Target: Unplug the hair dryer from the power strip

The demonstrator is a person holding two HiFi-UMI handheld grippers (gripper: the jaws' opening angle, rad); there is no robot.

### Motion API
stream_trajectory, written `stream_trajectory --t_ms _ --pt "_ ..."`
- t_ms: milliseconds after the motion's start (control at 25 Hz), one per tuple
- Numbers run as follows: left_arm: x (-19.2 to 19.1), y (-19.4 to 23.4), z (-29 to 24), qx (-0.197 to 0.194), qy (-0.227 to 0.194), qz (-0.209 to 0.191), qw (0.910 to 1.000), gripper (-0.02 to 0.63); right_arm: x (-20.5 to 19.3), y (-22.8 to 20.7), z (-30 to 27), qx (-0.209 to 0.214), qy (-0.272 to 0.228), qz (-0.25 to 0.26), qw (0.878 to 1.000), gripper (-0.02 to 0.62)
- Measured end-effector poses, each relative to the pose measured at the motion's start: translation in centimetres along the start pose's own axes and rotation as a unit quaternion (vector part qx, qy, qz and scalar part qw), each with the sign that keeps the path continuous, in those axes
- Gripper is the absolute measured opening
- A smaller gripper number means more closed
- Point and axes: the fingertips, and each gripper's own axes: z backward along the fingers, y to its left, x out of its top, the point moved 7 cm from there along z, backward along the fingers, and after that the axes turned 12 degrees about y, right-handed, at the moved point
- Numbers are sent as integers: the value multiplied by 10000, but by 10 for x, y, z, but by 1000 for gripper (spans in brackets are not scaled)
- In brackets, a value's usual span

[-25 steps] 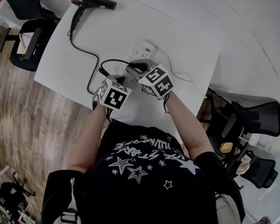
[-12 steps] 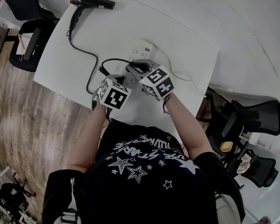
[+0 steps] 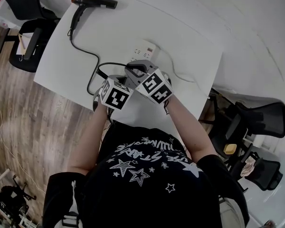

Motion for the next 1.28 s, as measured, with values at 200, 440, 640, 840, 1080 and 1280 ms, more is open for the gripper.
stream_trajectory --t_ms 200,440,640,840,1080,1280 --pt "0 -1 -1 21 -11 -53 10000 6 -3 -7 2 -13 169 -72 9998 49" --pt "-1 -3 -1 95 -54 -100 9999 6 -13 -9 13 -111 103 -228 9996 49" --pt "-5 -4 0 99 -316 17 9994 6 -13 -8 20 -204 63 -260 9994 49" --pt "-5 -3 0 115 -342 129 9993 6 -13 -7 25 -267 53 -270 9993 49" --pt "-7 -6 0 233 -413 170 9987 6 -9 -1 32 -321 -50 -250 9992 49" --pt "-8 -13 4 433 -497 104 9978 6 -5 4 42 -393 -173 -213 9989 49"
